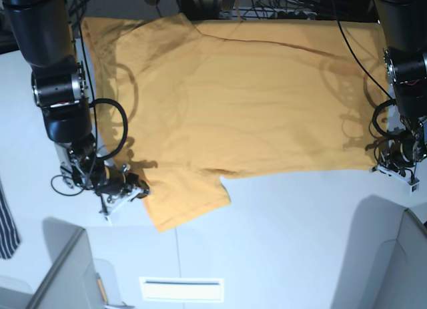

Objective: Fold the T-shirt properly
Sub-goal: 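Grasp the hem corners with the right and left grippers, then lift the hem and fold it over the body toward the collar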

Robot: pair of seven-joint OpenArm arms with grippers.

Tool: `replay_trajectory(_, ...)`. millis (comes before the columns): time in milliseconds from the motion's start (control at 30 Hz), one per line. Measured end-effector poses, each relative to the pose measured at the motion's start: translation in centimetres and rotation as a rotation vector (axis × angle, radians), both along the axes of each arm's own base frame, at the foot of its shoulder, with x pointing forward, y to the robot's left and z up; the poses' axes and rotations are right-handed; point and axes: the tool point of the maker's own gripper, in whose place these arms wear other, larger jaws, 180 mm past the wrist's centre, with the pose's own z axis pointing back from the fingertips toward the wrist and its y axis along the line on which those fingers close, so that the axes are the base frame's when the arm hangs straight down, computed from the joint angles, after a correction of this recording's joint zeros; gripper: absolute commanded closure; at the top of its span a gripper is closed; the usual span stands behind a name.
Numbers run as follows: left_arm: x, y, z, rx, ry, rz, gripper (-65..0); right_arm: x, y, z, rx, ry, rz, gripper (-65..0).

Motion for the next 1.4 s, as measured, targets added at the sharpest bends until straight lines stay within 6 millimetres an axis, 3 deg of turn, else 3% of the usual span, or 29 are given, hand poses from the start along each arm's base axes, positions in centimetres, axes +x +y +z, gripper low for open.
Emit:
replay_trajectory(367,2.3,-1.9,1.6,-0.007,0.009,-0.061,0.0,1.1,-0.7,0.9,-0.036,-0.011,0.004,0.0)
replay_trajectory(533,2.3,-1.7,1.7,-0.004,0.014,-0.061,0.0,1.5,-1.1,1.3,-0.059,-0.008,0.004,0.0)
replay_trajectory(833,4.9,-1.4,4.5,0.005,-0.053,-0.058,0.0,4.1,-1.0,4.3,-0.059,-0.068,0.006,0.0)
replay_trajectory(1067,4.9,-1.4,4.5,0.005,-0.053,-0.058,0.0,4.4,-1.1,4.4,-0.058,-0.083,-0.003,0.0)
replay_trajectory(1167,4.8,-1.2,4.6,0.007,-0.053,-0.057,0.0,4.6,-2.2,4.7,-0.068,-0.100,-0.022,0.0)
replay_trajectory(1267,4.8,-0.4,5.2,0.016,-0.057,-0.049,0.0,4.6,-3.3,4.7,-0.081,-0.097,-0.033,0.0)
replay_trajectory(1400,5.5,-0.2,6.0,0.020,-0.081,-0.045,0.0,4.6,-2.9,4.7,-0.077,-0.099,-0.029,0.0)
